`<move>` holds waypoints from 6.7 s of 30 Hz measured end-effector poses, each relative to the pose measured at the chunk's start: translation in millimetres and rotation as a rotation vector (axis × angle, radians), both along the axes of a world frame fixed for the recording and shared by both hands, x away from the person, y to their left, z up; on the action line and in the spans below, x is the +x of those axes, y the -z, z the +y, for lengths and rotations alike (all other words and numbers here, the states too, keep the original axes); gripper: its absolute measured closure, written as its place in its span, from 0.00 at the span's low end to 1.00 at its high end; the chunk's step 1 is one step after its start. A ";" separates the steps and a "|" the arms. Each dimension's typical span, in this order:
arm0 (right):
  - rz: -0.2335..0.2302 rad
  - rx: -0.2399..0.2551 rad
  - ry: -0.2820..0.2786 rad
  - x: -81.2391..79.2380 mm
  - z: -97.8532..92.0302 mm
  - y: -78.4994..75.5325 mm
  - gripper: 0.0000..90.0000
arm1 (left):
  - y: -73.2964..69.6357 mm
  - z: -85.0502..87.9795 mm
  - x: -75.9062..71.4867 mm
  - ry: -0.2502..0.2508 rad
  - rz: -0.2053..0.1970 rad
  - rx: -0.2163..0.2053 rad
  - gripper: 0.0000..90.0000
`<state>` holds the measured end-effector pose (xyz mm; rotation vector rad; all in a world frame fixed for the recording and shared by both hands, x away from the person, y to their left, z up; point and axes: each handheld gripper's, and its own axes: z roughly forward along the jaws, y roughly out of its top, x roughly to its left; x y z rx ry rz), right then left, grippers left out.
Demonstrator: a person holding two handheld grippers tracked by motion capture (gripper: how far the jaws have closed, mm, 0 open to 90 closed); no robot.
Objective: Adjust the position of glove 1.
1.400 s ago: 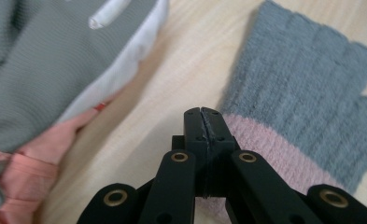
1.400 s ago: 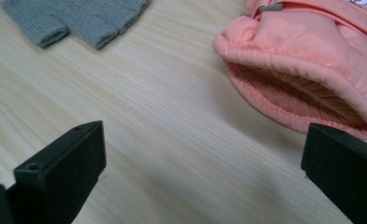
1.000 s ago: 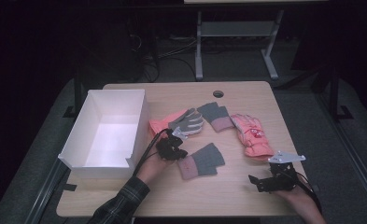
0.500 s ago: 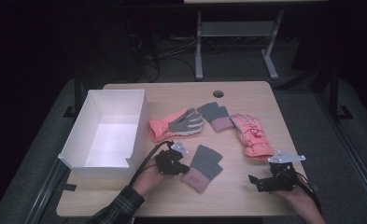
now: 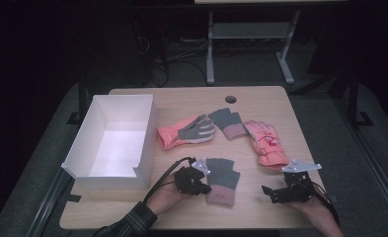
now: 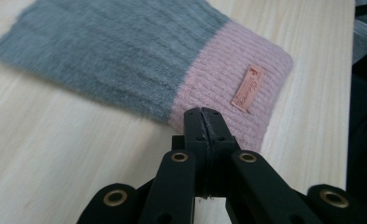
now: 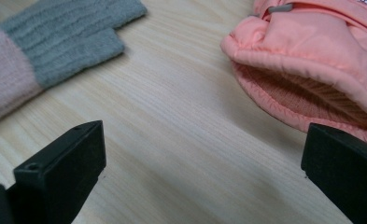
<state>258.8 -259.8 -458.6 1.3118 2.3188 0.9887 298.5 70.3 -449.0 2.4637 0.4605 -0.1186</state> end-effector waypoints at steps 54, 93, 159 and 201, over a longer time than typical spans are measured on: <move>0.086 0.101 -0.091 10.0 21.3 -19.9 0.60 | -6.9 34.6 0.1 -0.102 -0.143 -0.089 0.21; 0.047 0.096 0.032 151.2 79.2 -44.0 0.70 | 3.7 51.8 -4.1 -0.136 -0.156 -0.098 0.15; 0.126 0.064 0.119 229.6 100.9 -31.5 0.96 | 6.3 48.6 -3.8 -0.117 -0.131 -0.077 0.16; 0.020 0.099 -0.030 79.5 64.8 -67.3 0.96 | 10.2 48.1 -1.7 -0.143 -0.129 -0.086 0.16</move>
